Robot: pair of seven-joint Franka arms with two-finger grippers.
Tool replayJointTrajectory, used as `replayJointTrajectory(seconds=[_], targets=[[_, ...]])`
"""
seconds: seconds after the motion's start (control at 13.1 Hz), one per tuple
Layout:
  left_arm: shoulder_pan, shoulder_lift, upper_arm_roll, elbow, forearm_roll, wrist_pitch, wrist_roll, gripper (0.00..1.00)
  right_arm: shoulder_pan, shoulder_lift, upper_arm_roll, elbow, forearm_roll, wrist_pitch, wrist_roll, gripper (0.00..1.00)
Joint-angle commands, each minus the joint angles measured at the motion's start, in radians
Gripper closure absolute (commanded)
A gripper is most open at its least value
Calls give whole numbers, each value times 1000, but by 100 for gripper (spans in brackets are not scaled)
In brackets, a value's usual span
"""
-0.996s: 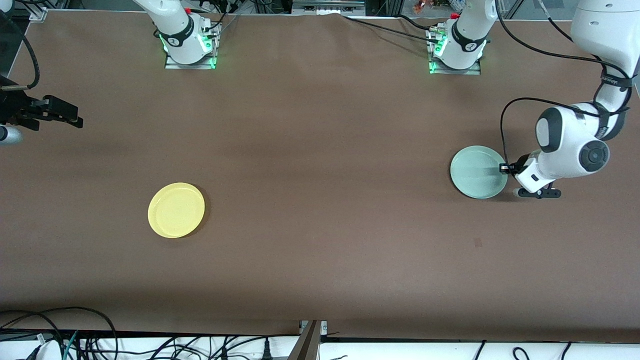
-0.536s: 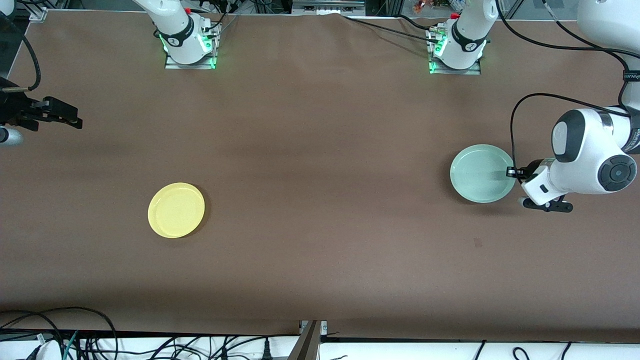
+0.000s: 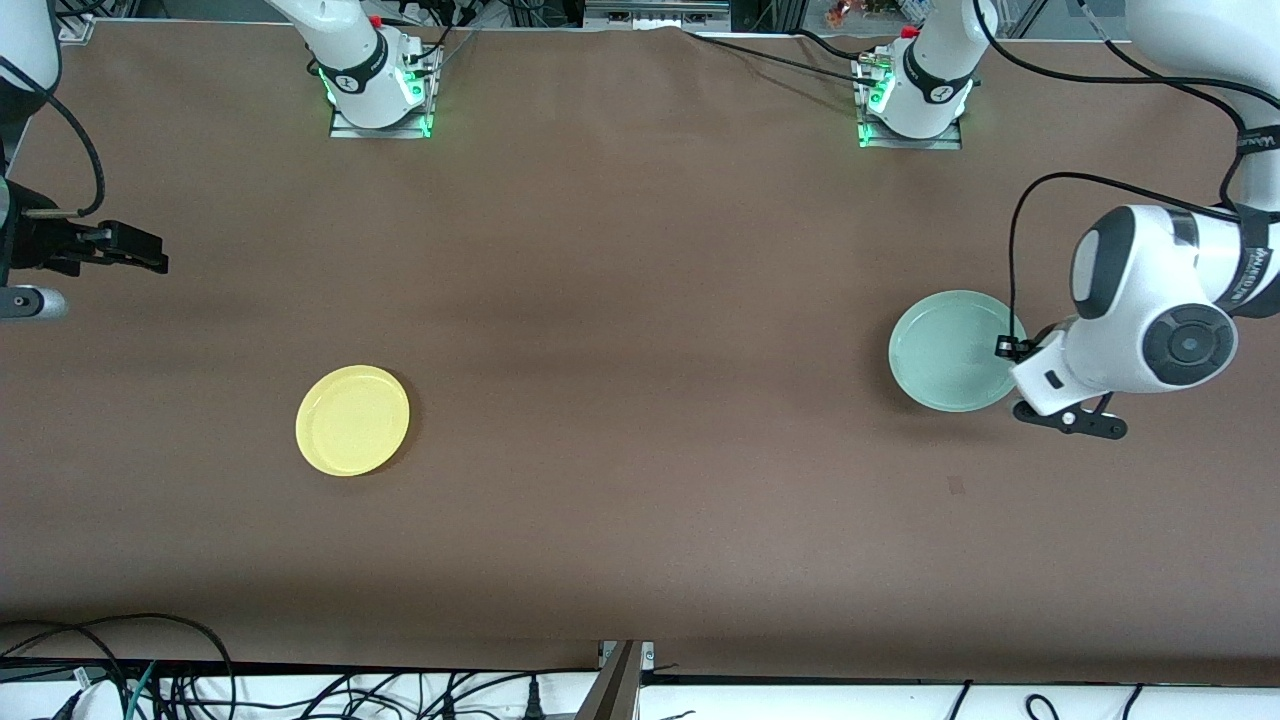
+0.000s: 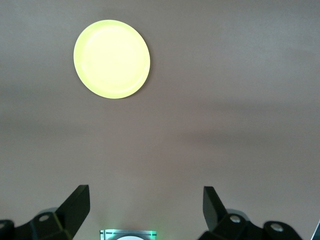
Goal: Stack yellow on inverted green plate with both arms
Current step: 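Lift and flip the green plate while the right gripper reaches the yellow plate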
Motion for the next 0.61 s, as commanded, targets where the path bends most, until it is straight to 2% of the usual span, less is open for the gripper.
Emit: replayJointTrajectory(seconds=[0.0, 0.15, 0.46, 0.54], targets=[[-87, 9, 7, 39, 33, -43, -83, 100, -21, 73, 4, 13, 2, -1, 6, 0], [-165, 23, 7, 65, 94, -43, -166, 100, -30, 120, 4, 13, 34, 38, 6, 0], [-282, 27, 12, 74, 129, -44, -220, 100, -44, 205, 4, 11, 50, 104, 11, 0], [-314, 33, 10, 74, 173, -44, -237, 100, -51, 231, 4, -1, 85, 130, 12, 0]])
